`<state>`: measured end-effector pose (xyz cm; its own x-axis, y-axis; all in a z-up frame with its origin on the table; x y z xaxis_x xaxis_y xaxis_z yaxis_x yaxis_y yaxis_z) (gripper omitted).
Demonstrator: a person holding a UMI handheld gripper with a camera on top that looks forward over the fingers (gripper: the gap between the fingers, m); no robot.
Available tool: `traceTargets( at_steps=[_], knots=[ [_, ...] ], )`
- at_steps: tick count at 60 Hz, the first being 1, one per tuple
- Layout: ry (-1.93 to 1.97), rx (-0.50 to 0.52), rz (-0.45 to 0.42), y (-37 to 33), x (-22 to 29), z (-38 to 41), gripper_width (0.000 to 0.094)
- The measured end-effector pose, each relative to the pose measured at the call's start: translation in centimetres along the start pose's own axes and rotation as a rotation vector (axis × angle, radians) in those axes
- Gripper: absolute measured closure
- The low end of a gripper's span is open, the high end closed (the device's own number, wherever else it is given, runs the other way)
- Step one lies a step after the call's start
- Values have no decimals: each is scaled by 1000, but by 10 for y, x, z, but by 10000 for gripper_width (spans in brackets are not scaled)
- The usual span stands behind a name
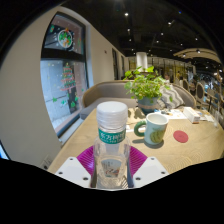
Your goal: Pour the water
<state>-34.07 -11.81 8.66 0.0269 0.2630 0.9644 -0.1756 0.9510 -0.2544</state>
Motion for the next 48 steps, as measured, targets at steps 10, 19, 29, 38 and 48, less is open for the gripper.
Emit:
traceTargets(
  at_steps=[10,19,29,38,48],
  knots=[
    [320,95,-94,25,90,13,522],
    [744,178,-130,53,154,10,525],
    [1291,260,-110,90,177,-12,527],
    [1665,275,-96,117,166,-41,527],
    [1952,274,-64,129,143,-55,528]
  ],
)
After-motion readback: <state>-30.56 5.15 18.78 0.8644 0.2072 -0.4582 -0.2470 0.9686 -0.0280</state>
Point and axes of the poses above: the point between the fingertips, and its own axes, seen from behind it with the camera up: z to the left, x up, y forward, the way the camera looks, the point moved 2 cm from there along -y, backward, against the way the camera looks, and after that the axes turned 9 degrees about -z, right-handed, at the moved point
